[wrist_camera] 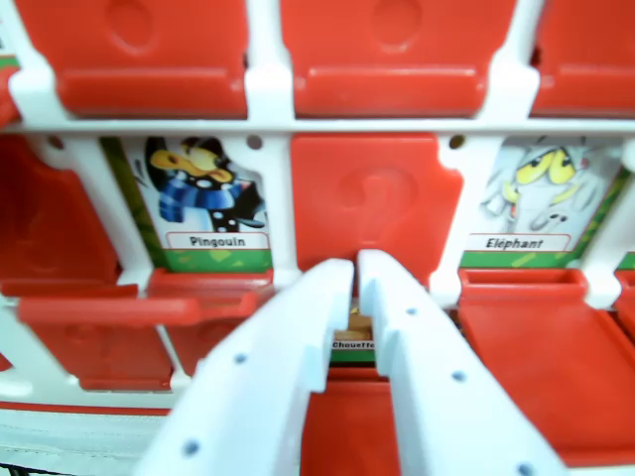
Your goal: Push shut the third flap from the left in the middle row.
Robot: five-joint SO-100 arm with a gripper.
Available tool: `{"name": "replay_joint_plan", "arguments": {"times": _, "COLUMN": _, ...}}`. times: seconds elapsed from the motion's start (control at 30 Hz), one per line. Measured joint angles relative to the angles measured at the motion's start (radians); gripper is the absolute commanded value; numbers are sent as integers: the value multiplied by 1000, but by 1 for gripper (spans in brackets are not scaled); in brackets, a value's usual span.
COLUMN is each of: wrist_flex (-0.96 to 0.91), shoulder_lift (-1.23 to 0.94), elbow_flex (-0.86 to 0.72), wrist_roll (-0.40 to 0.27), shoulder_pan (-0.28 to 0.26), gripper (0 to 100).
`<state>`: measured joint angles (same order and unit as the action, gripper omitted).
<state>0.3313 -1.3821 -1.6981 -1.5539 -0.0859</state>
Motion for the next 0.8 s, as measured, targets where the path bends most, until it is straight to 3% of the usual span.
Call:
{"name": "replay_joint_plan", "arguments": {"times": 0.33, "wrist_flex": 0, "shoulder_lift": -181, "elbow_flex": -193, "wrist_roll": 0, "shoulder_pan": 23, "gripper": 0}}
{"name": "replay_joint_plan", "arguments": {"times": 0.8, "wrist_flex": 215, "shoulder_lift": -508, "elbow_flex": -215, "wrist_roll": 35, "shoulder_pan": 25, "gripper": 0}}
